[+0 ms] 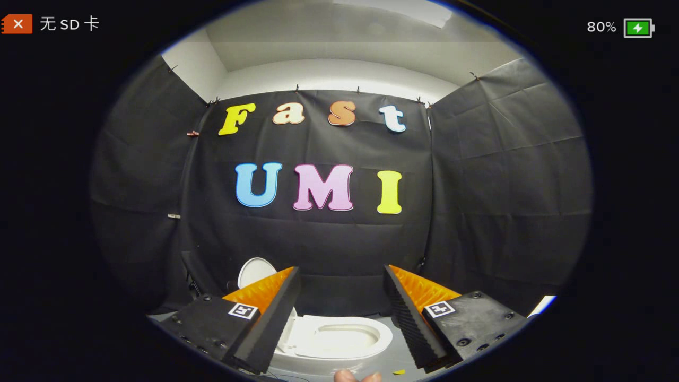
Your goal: Open the toilet lid.
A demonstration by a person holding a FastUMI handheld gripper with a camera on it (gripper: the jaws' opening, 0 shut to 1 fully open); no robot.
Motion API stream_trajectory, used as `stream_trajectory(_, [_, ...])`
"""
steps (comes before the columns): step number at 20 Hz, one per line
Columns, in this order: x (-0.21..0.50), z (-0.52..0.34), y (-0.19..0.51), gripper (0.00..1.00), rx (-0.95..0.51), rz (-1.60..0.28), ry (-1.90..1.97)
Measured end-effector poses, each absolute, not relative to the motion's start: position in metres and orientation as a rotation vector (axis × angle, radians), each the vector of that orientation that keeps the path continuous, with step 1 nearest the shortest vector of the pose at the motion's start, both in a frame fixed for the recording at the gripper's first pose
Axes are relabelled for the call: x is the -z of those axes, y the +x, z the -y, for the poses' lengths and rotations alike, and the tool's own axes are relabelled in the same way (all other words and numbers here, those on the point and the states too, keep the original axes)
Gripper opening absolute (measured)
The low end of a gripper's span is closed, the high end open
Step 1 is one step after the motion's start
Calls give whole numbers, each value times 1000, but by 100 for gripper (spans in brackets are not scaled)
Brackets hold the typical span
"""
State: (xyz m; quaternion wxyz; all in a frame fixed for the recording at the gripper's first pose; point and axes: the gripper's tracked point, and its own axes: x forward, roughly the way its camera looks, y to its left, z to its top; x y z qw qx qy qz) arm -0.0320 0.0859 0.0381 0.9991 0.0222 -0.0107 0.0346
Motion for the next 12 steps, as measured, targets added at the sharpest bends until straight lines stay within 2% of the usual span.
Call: stream_trajectory(12, [-41,-86,-33,98,-73,35,47])
